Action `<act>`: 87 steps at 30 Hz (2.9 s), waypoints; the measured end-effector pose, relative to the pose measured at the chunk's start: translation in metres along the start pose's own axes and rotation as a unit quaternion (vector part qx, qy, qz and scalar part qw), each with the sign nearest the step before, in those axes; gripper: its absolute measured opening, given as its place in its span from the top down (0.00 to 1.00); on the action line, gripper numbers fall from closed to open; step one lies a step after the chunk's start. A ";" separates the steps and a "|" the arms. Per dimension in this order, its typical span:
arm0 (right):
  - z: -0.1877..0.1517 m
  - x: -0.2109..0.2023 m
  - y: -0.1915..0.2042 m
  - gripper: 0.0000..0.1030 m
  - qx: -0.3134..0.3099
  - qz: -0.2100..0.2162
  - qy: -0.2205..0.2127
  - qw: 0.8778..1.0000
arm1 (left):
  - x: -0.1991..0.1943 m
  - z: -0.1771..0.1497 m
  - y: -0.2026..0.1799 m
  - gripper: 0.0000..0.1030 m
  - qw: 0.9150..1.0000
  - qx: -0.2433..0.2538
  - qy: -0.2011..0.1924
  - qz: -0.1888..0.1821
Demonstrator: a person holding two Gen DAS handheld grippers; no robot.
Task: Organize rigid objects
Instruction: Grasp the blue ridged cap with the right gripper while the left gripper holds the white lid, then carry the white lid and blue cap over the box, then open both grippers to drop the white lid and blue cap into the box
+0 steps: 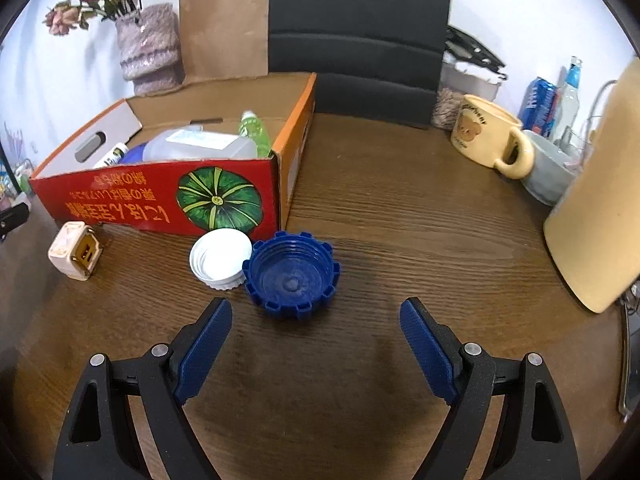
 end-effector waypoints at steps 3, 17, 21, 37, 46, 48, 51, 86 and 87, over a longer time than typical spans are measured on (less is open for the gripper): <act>0.004 0.007 -0.002 0.13 0.003 0.000 0.006 1.000 | -0.001 0.000 -0.001 0.64 1.000 0.000 -0.001 -0.003; 0.010 -0.010 0.013 0.51 -0.023 0.002 -0.033 0.999 | -0.004 -0.001 -0.007 0.64 1.000 0.009 -0.003 -0.007; 0.013 -0.022 0.016 0.51 -0.025 -0.007 -0.056 0.998 | -0.007 -0.002 -0.011 0.64 1.000 0.013 -0.005 -0.011; 0.035 -0.081 0.059 0.51 -0.035 0.020 -0.145 0.989 | -0.032 0.010 -0.023 0.64 0.999 0.021 -0.032 -0.020; 0.058 -0.090 0.091 0.51 -0.047 0.037 -0.166 0.984 | -0.037 0.027 -0.031 0.64 0.999 0.019 -0.041 -0.027; 0.063 -0.089 0.095 0.51 -0.047 0.039 -0.169 0.984 | -0.037 0.033 -0.030 0.64 0.998 0.017 -0.046 -0.027; 0.071 -0.089 0.099 0.51 -0.044 0.041 -0.172 0.983 | -0.037 0.040 -0.030 0.64 0.998 0.014 -0.051 -0.025; 0.134 -0.016 0.092 0.51 -0.025 0.055 -0.152 0.987 | 0.046 0.110 -0.038 0.64 0.999 0.003 -0.054 -0.009; 0.135 -0.014 0.092 0.51 -0.025 0.055 -0.151 0.987 | 0.048 0.111 -0.038 0.64 0.999 0.004 -0.053 -0.009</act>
Point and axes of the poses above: each gripper's, at about its wrist camera, not at the fingertips, and x roughly the way its jaws point, y to its left, z to its top, the point moved 10 cm from there along x, roughly the way its jaws point, and after that the axes turned 4 degrees about x, right-handed, at the moved point
